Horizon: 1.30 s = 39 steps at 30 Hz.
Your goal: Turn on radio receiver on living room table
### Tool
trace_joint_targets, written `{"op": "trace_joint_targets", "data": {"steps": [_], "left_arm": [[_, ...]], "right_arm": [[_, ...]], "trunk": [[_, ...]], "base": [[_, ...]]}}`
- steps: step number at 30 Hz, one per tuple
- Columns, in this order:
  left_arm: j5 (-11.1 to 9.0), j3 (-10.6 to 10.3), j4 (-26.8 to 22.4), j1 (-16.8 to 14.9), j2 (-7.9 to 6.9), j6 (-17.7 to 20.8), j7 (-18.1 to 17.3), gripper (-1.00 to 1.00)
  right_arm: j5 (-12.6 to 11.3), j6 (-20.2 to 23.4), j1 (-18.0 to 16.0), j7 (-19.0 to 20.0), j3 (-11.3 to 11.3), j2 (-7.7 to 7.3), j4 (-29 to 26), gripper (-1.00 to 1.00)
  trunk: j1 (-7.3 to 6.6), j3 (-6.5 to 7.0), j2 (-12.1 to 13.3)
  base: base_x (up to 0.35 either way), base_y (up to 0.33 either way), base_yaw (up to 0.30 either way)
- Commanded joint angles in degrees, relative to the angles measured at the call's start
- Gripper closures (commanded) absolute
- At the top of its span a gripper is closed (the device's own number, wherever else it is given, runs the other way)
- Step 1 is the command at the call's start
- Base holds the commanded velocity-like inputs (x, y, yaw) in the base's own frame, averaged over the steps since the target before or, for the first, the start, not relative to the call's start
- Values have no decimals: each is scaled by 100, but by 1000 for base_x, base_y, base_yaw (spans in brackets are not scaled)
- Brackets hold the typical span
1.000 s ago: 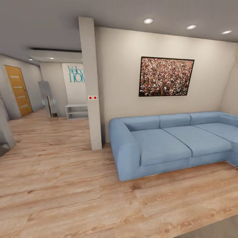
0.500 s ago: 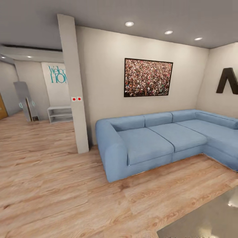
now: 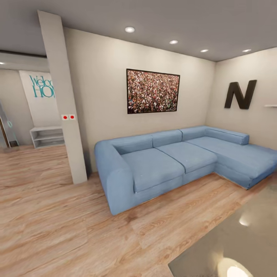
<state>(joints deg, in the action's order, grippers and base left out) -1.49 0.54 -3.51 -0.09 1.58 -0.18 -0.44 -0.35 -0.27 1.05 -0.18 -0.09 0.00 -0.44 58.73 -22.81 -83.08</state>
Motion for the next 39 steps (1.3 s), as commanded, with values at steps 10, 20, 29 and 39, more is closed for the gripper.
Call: {"op": "trace_joint_targets", "data": {"steps": [10, 20, 29, 39], "left_arm": [[0, -3, 0, 0, 0, 0, 0, -100], [0, -1, 0, 0, 0, 0, 0, -100], [0, -2, 0, 0, 0, 0, 0, -100], [0, -2, 0, 0, 0, 0, 0, -100]], "right_arm": [[0, 1, 0, 0, 0, 0, 0, -100], [0, 0, 0, 0, 0, 0, 0, -100], [0, 1, 0, 0, 0, 0, 0, -100], [0, -1, 0, 0, 0, 0, 0, -100]], "trunk": [[0, 27, 0], [0, 54, 0], [0, 78, 0], [0, 105, 0]], "base": [[0, 0, -286], [0, 0, -286], [0, 0, -286], [0, 0, -286]]}}
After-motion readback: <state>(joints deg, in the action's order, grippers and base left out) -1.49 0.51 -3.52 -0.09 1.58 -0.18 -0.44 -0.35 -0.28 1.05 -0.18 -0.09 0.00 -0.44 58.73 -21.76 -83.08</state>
